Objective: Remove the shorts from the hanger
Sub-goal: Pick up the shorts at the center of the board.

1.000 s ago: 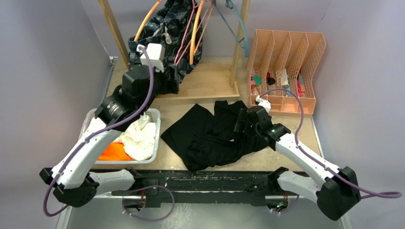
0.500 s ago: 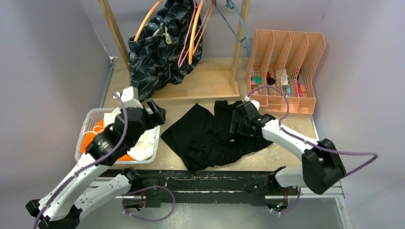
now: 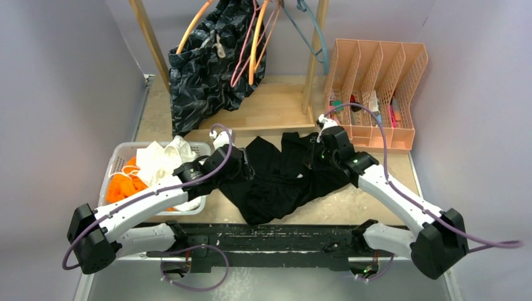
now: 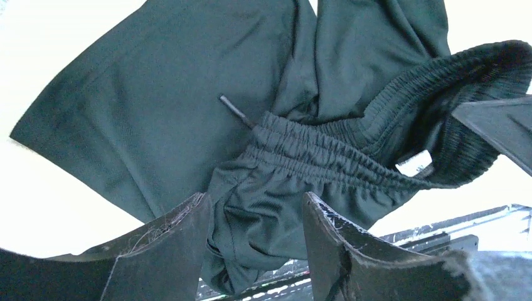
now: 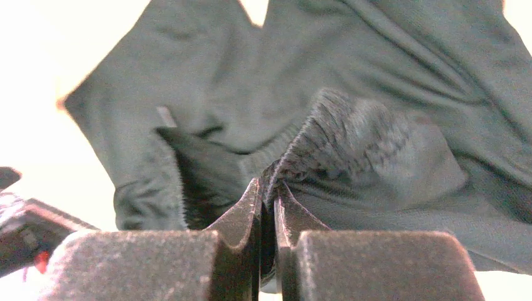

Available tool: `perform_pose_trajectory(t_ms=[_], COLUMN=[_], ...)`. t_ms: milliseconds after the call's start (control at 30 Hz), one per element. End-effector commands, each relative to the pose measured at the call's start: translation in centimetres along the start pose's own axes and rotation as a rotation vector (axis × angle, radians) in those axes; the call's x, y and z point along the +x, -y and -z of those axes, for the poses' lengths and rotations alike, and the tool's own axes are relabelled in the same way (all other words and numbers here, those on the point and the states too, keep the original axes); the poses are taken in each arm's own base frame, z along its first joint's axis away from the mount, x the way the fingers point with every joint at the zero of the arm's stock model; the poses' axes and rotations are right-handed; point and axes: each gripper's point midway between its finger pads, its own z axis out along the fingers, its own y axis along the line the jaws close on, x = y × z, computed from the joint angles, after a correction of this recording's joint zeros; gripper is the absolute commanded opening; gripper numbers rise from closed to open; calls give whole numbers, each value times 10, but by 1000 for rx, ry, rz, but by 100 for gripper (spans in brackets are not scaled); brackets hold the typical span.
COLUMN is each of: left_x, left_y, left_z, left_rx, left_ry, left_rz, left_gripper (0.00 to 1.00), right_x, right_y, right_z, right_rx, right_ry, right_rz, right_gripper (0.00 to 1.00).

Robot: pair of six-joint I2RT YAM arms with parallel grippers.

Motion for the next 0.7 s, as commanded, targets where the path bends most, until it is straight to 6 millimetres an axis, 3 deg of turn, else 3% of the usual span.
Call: perform_pose_trajectory(t_ms=[0,67,167,267,367,467,533,600,667], left_x=[-35,-48,-64,-72,-73,-72,-71,-69,-65], left_y=[14,8,-5,-19,-28,-32,-32,-28,-21], left_z=[16,29,47,61,68,69,67,64,58], left_rx=[3,0,-9,-30,-49,-65,-65,-54,-28], left_ry=[147,218,315,372,390,390,384,370,346], left_rz=[41,92,160,197,210,210,209,199,178], left_gripper=[54,54,54,55,55,55,55,55,56], right_x=[-57,-63,-55,-22,12,38,49,57,54], right_y=[-80,-108,-156,-207,-233,-224,-192,-161,-130], right_z=[56,79,105,118,109,76,40,17,3], right_rx=[-381,-530,-724,-861,-951,-871,-662,-477,-293], right_ry=[166,201,214,172,80,8,-37,-73,-54], right_rz=[136,191,279,368,416,413,381,298,245], right_gripper=[5,6,7,8,8,9,9,10,27])
